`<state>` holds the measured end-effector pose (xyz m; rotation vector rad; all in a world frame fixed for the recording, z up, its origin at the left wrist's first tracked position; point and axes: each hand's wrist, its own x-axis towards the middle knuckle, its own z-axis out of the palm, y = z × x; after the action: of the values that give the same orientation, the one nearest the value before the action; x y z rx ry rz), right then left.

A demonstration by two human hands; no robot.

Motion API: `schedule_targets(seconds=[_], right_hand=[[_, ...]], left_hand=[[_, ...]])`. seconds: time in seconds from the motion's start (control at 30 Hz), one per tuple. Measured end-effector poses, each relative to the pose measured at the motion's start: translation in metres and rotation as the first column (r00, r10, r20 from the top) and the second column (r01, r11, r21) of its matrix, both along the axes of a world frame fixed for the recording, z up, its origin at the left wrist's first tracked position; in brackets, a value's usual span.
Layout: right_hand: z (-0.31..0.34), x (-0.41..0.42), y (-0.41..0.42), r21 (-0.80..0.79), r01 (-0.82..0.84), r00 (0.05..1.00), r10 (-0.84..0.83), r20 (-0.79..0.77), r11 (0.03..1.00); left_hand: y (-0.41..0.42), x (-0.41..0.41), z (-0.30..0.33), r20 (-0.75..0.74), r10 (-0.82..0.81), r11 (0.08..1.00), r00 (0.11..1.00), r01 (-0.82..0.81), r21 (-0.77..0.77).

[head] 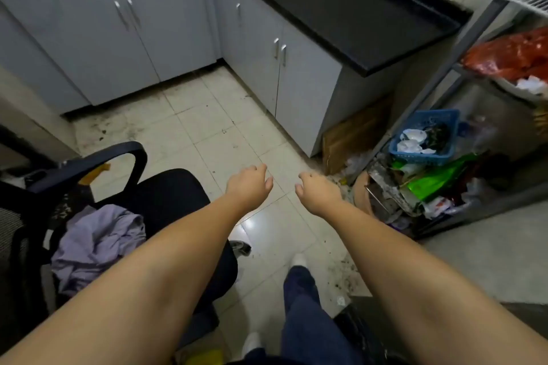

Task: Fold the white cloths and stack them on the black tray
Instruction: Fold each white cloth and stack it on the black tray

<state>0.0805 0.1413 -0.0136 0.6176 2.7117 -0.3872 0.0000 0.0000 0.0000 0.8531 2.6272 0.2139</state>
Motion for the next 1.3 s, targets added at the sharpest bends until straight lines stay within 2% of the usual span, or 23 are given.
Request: schedule_targets(seconds=[0.2, 0.47, 0.73, 0.87, 1.07, 1.3], right_hand=[[-0.007, -0.078, 0.072, -0.004, -0.039, 0.991, 0.039, 0.127, 0.999], [0.014, -0.216, 0.147, -0.028, -0.178, 0.977, 0.180, 0.118, 0.984], [0.012, -0.389, 0.169, -0.033, -0.287, 0.954, 0.289, 0.081, 0.957], [0.013, -0.495, 0.174, -0.013, -0.299, 0.951, 0.299, 0.077, 0.954], [0.029, -0.650, 0.178, -0.069, -0.231, 0.972, 0.233, 0.025, 0.971], [0.047, -0.788, 0.216, -0.027, -0.158, 0.986, 0.156, -0.066, 0.987]], left_hand=[[0.054, -0.076, -0.008, 0.082, 0.119, 0.993, 0.990, -0.118, -0.008], [0.130, -0.186, 0.006, 0.087, 0.262, 0.964, 0.961, -0.265, 0.025], [0.143, -0.347, 0.012, 0.063, 0.386, 0.919, 0.920, -0.390, 0.068], [0.137, -0.448, 0.010, 0.044, 0.394, 0.916, 0.918, -0.396, 0.066], [0.131, -0.613, 0.032, 0.007, 0.343, 0.939, 0.939, -0.343, 0.035], [0.176, -0.769, 0.054, -0.045, 0.235, 0.971, 0.971, -0.233, 0.050]])
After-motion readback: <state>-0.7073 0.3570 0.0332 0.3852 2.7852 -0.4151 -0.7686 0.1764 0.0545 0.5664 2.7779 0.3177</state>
